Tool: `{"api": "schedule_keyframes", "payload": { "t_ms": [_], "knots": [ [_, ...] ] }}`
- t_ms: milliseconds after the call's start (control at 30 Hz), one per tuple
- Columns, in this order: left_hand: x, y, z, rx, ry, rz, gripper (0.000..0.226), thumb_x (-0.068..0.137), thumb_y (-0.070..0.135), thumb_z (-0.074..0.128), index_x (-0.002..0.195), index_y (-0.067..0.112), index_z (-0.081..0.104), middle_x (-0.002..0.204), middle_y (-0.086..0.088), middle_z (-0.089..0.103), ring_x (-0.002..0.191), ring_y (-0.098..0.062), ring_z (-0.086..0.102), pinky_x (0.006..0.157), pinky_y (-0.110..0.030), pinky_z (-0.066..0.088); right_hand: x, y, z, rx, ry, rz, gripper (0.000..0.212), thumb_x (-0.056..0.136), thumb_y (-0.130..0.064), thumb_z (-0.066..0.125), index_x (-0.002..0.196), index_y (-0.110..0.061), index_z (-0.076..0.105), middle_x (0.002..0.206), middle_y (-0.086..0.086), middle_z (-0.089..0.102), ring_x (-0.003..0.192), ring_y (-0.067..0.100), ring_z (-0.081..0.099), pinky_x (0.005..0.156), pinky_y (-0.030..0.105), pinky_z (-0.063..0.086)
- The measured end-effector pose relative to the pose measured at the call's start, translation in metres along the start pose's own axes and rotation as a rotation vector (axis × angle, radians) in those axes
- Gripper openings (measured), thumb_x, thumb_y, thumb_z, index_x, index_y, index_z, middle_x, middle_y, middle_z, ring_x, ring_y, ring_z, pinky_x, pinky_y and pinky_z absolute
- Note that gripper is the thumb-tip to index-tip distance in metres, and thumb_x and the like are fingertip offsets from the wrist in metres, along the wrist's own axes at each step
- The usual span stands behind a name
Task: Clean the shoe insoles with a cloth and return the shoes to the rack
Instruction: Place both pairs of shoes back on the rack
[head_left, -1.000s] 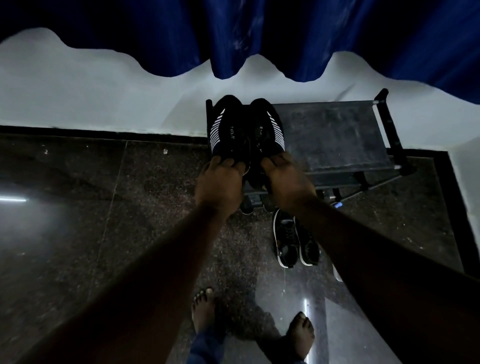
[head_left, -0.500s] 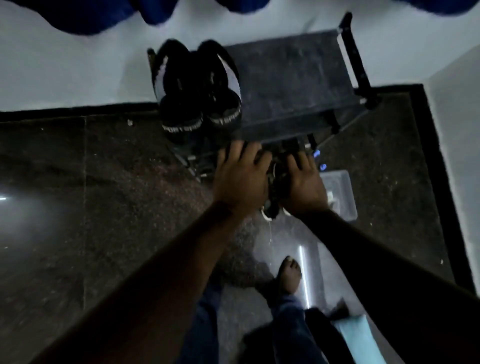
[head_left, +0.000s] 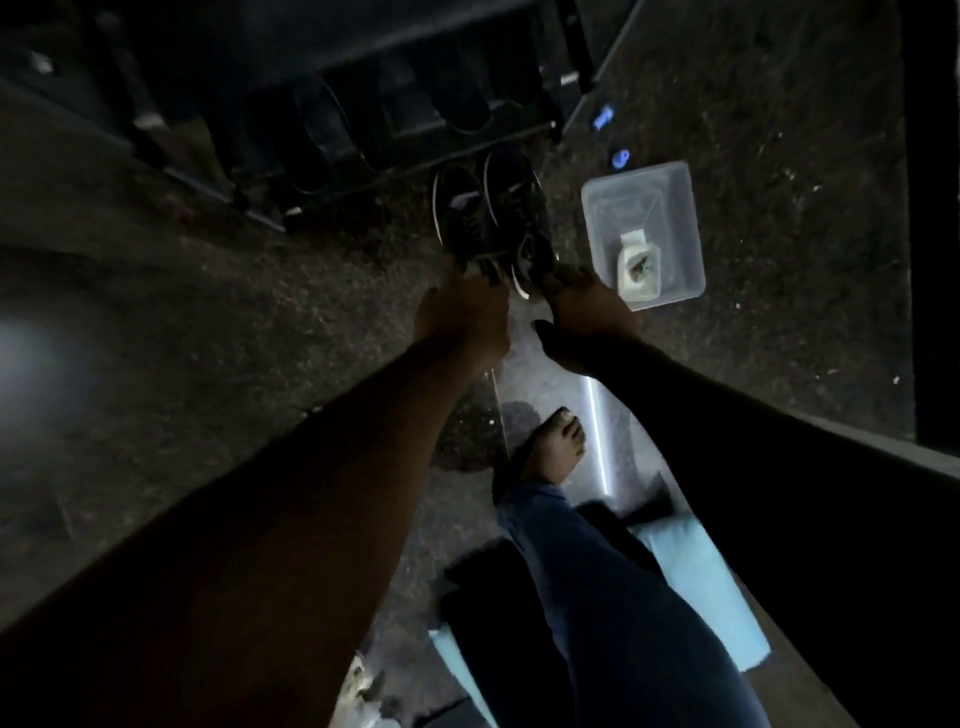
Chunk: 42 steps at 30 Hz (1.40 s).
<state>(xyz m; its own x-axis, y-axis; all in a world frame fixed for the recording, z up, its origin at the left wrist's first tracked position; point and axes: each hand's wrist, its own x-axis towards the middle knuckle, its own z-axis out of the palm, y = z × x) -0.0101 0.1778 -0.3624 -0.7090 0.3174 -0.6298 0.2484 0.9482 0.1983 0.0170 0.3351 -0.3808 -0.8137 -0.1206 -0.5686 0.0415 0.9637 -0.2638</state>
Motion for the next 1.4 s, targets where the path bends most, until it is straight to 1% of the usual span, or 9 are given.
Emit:
{"api": "schedule_keyframes", "payload": {
  "t_ms": [133,233,367,500,667,800,967,1200,1400],
  "knots": [
    [0.059,0.01,0.068,0.003,-0.063,-0.042,0.044,0.094,0.019,0.062,0.137,0.019,0.058,0.143,-0.01,0.056,0.133,-0.036,0.052,0.102,-0.047,0.048,0.045,0.035,0.062,-0.011,-0.026,0.055,0.068,0.094,-0.029,0.066,0.155,-0.021,0.038,0.154,0.009,0.046,0.136,0.038,0.047,0.098,0.046,0.051],
    [0.099,0.01,0.117,-0.016,-0.07,-0.066,0.062,0.092,0.016,0.064,0.15,0.019,0.046,0.156,-0.008,0.041,0.139,-0.038,0.046,0.106,-0.051,0.049,0.077,0.06,0.106,0.023,-0.053,0.139,0.074,0.092,-0.025,0.065,0.157,-0.028,0.031,0.152,0.01,0.048,0.126,0.039,0.056,0.091,0.043,0.053],
    [0.14,0.002,0.156,-0.041,-0.126,-0.149,0.066,0.091,0.016,0.066,0.152,0.019,0.039,0.155,-0.01,0.041,0.133,-0.038,0.053,0.098,-0.05,0.052,0.11,0.083,0.149,0.019,-0.091,0.161,0.07,0.091,-0.028,0.067,0.154,-0.021,0.035,0.147,0.012,0.052,0.122,0.04,0.06,0.091,0.043,0.053],
    [0.169,-0.004,0.183,-0.024,-0.197,-0.164,0.049,0.096,0.016,0.061,0.144,0.014,0.051,0.144,-0.015,0.055,0.131,-0.038,0.056,0.099,-0.048,0.051,0.141,0.099,0.171,-0.023,-0.138,0.153,0.072,0.092,-0.03,0.068,0.154,-0.018,0.034,0.151,0.014,0.048,0.126,0.04,0.058,0.094,0.043,0.051],
    [0.182,-0.015,0.198,0.045,-0.175,-0.14,0.037,0.098,0.012,0.061,0.135,0.01,0.061,0.139,-0.015,0.061,0.13,-0.036,0.059,0.098,-0.046,0.052,0.167,0.096,0.181,0.059,-0.15,0.219,0.053,0.089,-0.02,0.069,0.138,-0.007,0.056,0.134,0.02,0.061,0.119,0.04,0.063,0.095,0.043,0.057],
    [0.177,-0.019,0.179,-0.026,-0.122,-0.143,0.034,0.098,0.016,0.062,0.131,0.007,0.064,0.138,-0.018,0.061,0.129,-0.037,0.058,0.101,-0.044,0.05,0.165,0.086,0.168,0.091,-0.108,0.27,0.04,0.093,-0.013,0.063,0.133,-0.008,0.06,0.123,0.02,0.066,0.114,0.038,0.065,0.084,0.037,0.056],
    [0.142,-0.022,0.117,-0.156,-0.073,-0.171,0.041,0.098,0.04,0.063,0.127,0.013,0.068,0.135,-0.016,0.064,0.126,-0.037,0.059,0.102,-0.042,0.05,0.131,0.056,0.111,-0.024,-0.08,0.23,0.023,0.102,-0.014,0.055,0.121,-0.006,0.065,0.115,0.018,0.068,0.109,0.036,0.067,0.077,0.036,0.05],
    [0.044,-0.012,-0.009,-0.126,-0.09,-0.108,0.04,0.093,0.043,0.07,0.125,0.02,0.071,0.128,-0.014,0.068,0.12,-0.036,0.063,0.1,-0.042,0.053,0.03,0.007,-0.018,-0.029,-0.104,0.249,0.037,0.093,-0.016,0.065,0.129,-0.01,0.061,0.122,0.017,0.065,0.115,0.04,0.064,0.089,0.044,0.058],
    [-0.067,0.019,-0.125,-0.082,-0.016,-0.068,0.035,0.094,0.041,0.067,0.125,0.026,0.071,0.128,-0.012,0.069,0.118,-0.035,0.065,0.097,-0.041,0.055,-0.066,-0.032,-0.139,-0.109,-0.03,0.115,0.041,0.089,-0.014,0.062,0.129,-0.008,0.055,0.117,0.02,0.065,0.104,0.044,0.066,0.077,0.044,0.054]
  ]
}}
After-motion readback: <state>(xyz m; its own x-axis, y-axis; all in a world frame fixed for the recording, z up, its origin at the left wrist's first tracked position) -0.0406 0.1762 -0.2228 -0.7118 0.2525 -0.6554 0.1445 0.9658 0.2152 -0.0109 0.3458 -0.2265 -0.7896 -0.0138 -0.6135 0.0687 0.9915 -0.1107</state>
